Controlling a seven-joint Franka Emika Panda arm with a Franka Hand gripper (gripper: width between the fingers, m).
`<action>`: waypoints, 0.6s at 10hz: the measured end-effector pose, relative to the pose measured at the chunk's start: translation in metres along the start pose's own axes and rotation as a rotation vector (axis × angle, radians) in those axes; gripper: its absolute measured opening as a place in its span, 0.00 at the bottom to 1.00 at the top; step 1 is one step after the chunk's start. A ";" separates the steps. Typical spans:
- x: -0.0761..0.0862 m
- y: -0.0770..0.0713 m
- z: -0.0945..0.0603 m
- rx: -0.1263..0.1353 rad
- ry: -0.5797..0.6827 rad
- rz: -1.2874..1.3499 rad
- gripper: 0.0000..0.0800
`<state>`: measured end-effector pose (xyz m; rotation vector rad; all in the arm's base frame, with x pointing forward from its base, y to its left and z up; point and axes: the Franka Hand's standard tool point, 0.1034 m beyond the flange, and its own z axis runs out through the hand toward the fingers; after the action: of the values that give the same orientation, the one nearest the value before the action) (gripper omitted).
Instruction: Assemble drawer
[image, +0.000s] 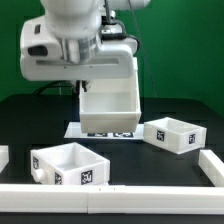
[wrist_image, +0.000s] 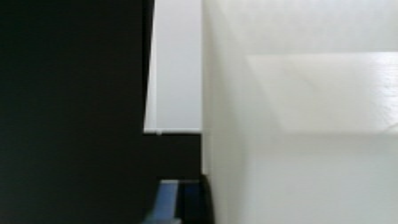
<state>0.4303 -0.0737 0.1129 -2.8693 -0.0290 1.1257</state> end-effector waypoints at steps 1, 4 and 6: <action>0.003 -0.013 -0.001 -0.026 -0.048 -0.033 0.04; 0.003 -0.025 0.011 -0.010 -0.312 -0.039 0.04; 0.004 -0.028 0.015 -0.002 -0.433 -0.058 0.04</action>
Offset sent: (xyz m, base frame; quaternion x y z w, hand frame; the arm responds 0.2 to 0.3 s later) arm 0.0000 0.0000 0.0000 0.0000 -0.1938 0.0000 0.9810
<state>0.4230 -0.0444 0.1012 -2.5478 -0.1309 1.7054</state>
